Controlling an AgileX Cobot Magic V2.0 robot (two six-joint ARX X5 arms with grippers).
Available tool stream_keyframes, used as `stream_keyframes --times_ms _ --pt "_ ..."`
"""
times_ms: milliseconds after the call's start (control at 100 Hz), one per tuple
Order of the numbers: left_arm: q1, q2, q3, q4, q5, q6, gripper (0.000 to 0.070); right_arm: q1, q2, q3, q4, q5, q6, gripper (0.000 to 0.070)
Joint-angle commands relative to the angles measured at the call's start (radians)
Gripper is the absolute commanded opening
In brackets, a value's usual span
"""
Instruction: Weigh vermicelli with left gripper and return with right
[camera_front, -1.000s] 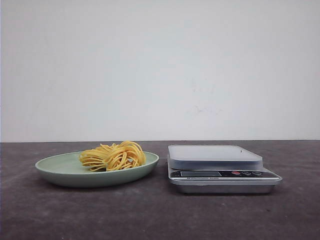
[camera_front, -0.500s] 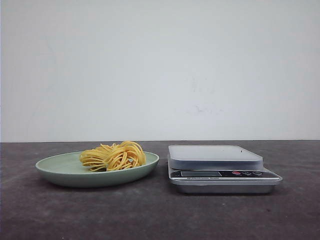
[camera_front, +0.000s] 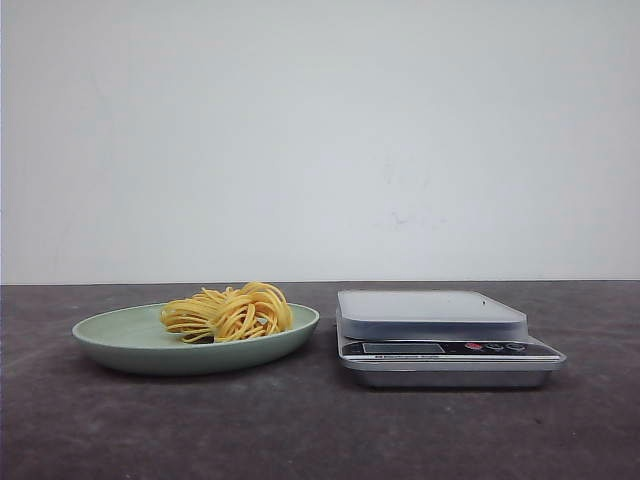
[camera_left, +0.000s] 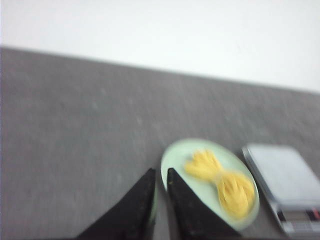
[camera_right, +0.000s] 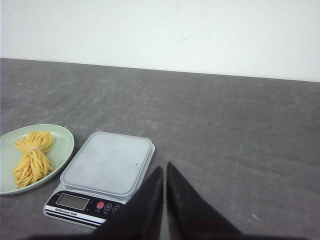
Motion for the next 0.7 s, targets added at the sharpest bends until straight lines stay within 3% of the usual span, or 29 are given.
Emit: stream_keyframes --times_ms 0,280,690 --pt "0.023 -0.01 -0.05 0.112 -0.003 0.039 0.0 0.003 0.0 0.007 0.01 0.003 0.009 0.0" --pt "0.15 -0.111 -0.4 0.499 0.068 0.062 0.0 0.003 0.0 0.007 0.01 0.003 0.009 0.0001" --pt "0.187 -0.146 -0.694 0.678 0.107 0.084 0.0 0.003 0.0 0.007 0.01 0.003 0.009 0.0"
